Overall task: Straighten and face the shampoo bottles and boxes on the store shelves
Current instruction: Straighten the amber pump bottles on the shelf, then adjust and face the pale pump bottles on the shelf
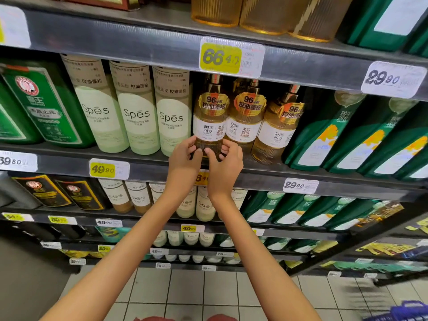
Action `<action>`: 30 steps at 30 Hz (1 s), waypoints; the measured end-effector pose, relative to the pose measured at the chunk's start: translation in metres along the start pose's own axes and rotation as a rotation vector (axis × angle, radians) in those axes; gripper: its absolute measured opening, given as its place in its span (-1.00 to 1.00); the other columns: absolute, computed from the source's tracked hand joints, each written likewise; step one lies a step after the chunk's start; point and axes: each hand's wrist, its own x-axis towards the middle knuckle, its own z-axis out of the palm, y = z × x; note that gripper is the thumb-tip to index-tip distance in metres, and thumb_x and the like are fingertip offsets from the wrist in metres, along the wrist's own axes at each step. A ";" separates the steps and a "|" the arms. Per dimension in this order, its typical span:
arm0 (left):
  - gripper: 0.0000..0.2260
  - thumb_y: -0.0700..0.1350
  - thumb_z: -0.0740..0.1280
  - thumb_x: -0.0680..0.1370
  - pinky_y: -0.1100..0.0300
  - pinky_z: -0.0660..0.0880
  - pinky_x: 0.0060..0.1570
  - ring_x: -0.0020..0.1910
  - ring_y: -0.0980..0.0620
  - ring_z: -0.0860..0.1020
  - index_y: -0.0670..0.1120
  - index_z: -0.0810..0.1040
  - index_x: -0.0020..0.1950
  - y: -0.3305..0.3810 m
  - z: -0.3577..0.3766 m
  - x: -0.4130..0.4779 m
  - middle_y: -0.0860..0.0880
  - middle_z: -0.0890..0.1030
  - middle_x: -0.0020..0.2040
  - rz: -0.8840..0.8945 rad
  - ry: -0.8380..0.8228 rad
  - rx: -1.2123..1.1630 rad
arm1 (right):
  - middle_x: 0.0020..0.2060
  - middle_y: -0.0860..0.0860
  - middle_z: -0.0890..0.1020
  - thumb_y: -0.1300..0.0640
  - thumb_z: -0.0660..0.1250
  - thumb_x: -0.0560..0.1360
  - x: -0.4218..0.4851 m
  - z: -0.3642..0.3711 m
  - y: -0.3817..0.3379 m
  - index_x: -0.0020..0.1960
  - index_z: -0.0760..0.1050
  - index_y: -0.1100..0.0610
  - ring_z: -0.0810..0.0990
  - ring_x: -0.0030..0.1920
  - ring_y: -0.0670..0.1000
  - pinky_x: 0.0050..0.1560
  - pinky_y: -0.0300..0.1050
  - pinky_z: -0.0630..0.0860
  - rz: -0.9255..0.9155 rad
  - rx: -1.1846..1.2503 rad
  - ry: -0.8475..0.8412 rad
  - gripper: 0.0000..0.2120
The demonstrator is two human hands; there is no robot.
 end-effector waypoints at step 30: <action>-0.76 -0.30 0.19 0.58 0.52 0.40 0.09 0.07 0.31 0.52 -0.13 0.48 0.20 0.013 -0.117 -0.027 0.03 0.58 0.08 0.037 0.064 -0.125 | -0.55 -0.07 0.23 0.08 0.41 0.48 0.045 0.026 -0.123 -0.49 0.14 0.08 0.18 -0.52 -0.13 -0.46 -0.42 0.30 -0.257 -0.128 -0.329 -0.47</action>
